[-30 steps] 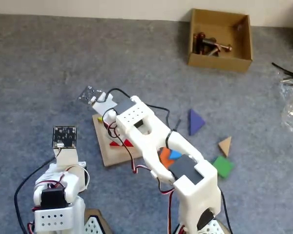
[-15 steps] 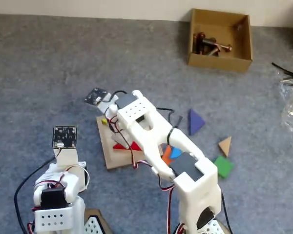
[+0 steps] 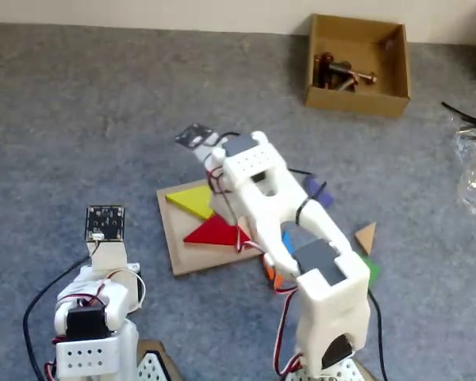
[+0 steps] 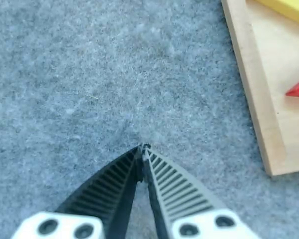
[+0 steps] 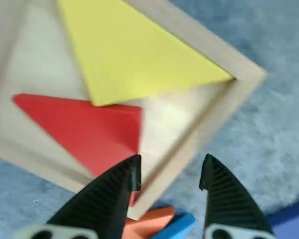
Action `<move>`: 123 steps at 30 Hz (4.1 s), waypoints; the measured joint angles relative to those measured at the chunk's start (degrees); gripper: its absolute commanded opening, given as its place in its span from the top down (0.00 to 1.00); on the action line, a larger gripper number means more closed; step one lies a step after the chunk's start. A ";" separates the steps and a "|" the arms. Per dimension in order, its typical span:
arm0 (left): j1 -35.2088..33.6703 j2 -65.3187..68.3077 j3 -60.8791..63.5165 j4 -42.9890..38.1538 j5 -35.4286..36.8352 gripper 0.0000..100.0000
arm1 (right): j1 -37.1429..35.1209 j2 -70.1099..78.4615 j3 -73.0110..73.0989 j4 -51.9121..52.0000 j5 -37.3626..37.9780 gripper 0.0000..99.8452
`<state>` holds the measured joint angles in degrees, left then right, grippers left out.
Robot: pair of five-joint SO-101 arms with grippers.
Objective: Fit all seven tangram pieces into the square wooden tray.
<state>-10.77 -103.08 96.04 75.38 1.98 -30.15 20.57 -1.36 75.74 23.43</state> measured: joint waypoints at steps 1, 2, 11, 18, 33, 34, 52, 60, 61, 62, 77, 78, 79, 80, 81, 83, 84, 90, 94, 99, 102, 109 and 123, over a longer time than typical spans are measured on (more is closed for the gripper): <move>0.00 0.00 0.00 0.00 0.00 1.00 | 0.62 0.00 0.00 0.00 0.00 0.81; 0.00 0.00 0.00 0.00 0.00 1.00 | 1.05 0.00 0.00 0.00 0.00 0.81; 0.00 0.00 0.00 0.00 0.00 1.00 | 1.23 0.00 5.36 -0.18 0.00 0.81; 0.00 0.00 0.00 0.00 0.00 1.00 | -1.41 0.00 7.21 -0.35 0.00 0.81; 0.00 0.00 0.00 0.00 0.00 1.00 | -4.40 -0.09 7.12 1.49 -0.09 0.81; 0.00 0.00 0.00 0.00 0.00 1.00 | -5.27 -0.09 7.12 1.67 -0.09 0.81; 0.00 0.00 0.00 0.00 0.00 1.00 | -11.96 -0.09 7.21 4.22 -4.22 0.81; 0.00 0.00 0.00 0.00 0.00 1.00 | -7.03 -0.79 9.67 3.69 -4.22 0.81; 0.00 0.00 0.00 0.00 0.00 1.00 | -6.33 -0.79 9.67 3.69 -4.22 0.81; 0.00 0.00 0.00 0.00 0.00 1.00 | -5.71 -0.79 9.67 3.69 -4.22 0.81; 0.00 0.00 0.00 0.00 0.00 1.00 | 8.79 -0.79 9.67 6.15 -4.31 0.94; 0.00 0.00 0.00 0.00 0.00 1.00 | 9.76 -0.79 9.67 6.15 -4.31 0.94; 0.00 0.00 0.00 0.00 0.00 1.00 | 10.81 -0.79 9.67 6.15 -4.22 0.94; 0.00 0.00 0.00 0.00 0.00 1.00 | 11.69 -0.79 9.67 6.15 -4.22 0.94; 0.00 0.00 0.00 0.00 0.00 1.00 | 12.57 -0.79 9.67 6.15 -4.22 0.94; 0.00 0.00 0.00 0.00 0.00 1.00 | 14.07 -0.79 9.67 6.24 -4.22 0.94; 0.00 0.00 0.00 0.00 0.00 1.00 | 14.86 -0.79 9.67 6.24 -4.22 0.94; 0.00 0.00 0.00 0.00 0.00 1.00 | 18.73 -0.79 9.67 6.24 -1.76 0.94; 0.00 0.00 0.00 0.00 0.00 1.00 | 21.01 -0.79 9.67 6.24 0.26 0.94; 0.00 0.00 0.00 0.00 0.00 1.00 | 21.27 -0.79 9.76 6.24 2.37 0.94; 0.00 0.00 0.00 0.00 0.00 1.00 | 20.13 -0.79 9.76 6.51 2.55 0.94; 0.00 0.00 0.00 0.00 0.00 1.00 | 12.48 -6.95 9.49 8.88 2.64 0.94; 0.00 0.00 0.00 0.00 0.00 1.00 | 6.95 -12.92 8.70 2.81 5.80 0.94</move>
<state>-10.77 -103.08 96.04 75.38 1.98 -23.21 7.65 7.34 78.55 29.23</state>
